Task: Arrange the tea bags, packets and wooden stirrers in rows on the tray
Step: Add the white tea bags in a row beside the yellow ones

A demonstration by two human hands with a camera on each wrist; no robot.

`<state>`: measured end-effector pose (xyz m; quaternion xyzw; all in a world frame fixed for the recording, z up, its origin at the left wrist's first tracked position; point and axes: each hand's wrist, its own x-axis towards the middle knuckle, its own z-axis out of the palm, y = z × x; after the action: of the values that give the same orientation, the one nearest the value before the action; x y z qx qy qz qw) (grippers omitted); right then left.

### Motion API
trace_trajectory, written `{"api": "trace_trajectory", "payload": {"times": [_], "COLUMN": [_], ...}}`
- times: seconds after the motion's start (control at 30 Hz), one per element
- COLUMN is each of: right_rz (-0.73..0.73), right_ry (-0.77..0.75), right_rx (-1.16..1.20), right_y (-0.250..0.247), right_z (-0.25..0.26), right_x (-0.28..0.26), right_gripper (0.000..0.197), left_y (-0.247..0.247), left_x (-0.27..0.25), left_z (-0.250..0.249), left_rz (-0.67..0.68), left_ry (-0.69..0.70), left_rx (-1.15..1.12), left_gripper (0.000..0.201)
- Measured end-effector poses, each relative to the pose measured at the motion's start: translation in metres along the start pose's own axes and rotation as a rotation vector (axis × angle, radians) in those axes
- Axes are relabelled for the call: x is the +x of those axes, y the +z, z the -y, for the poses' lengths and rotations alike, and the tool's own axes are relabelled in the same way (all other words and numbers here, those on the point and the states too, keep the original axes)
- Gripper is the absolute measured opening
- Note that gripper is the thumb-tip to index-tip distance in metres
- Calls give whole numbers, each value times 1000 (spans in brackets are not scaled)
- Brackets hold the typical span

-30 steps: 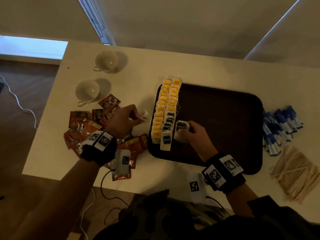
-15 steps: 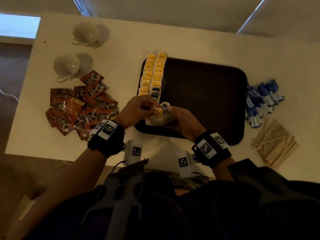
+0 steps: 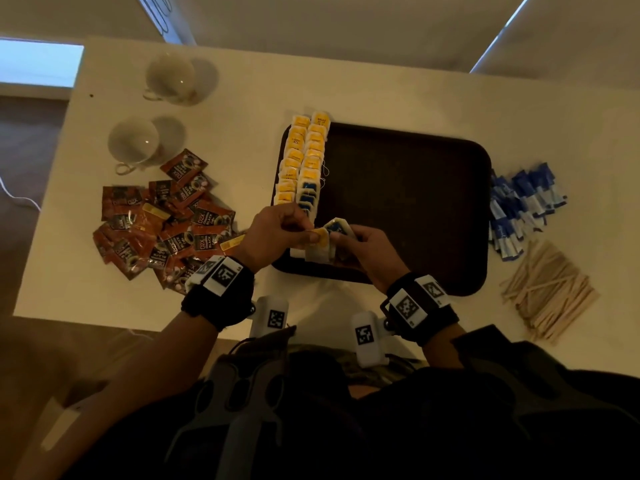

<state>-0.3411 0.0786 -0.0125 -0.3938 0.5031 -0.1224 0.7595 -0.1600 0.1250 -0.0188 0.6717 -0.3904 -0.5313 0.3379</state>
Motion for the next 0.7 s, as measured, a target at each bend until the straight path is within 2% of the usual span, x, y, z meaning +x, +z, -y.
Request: {"api": "trace_trajectory", "payload": {"times": [0.13, 0.27, 0.4, 0.5, 0.7], "right_rz": [-111, -204, -202, -174, -142], "right_ry": [-5, -4, -3, 3, 12], "right_rx": [2, 2, -15, -60, -136], "right_y": [0, -4, -7, -6, -1], "right_z": [-2, -4, -6, -8, -7], "right_x": [7, 12, 14, 16, 18], "right_gripper": [20, 21, 20, 15, 12], "left_y": [-10, -35, -50, -48, -38], "left_x": [-9, -16, -8, -1, 23], "left_z": [-3, 3, 25, 38, 50], "left_rz": [44, -33, -71, -15, 27], "left_ry": [8, -17, -89, -172, -164], "left_rx": [-126, -74, 118, 110, 274], "left_gripper": [18, 17, 16, 15, 17]}}
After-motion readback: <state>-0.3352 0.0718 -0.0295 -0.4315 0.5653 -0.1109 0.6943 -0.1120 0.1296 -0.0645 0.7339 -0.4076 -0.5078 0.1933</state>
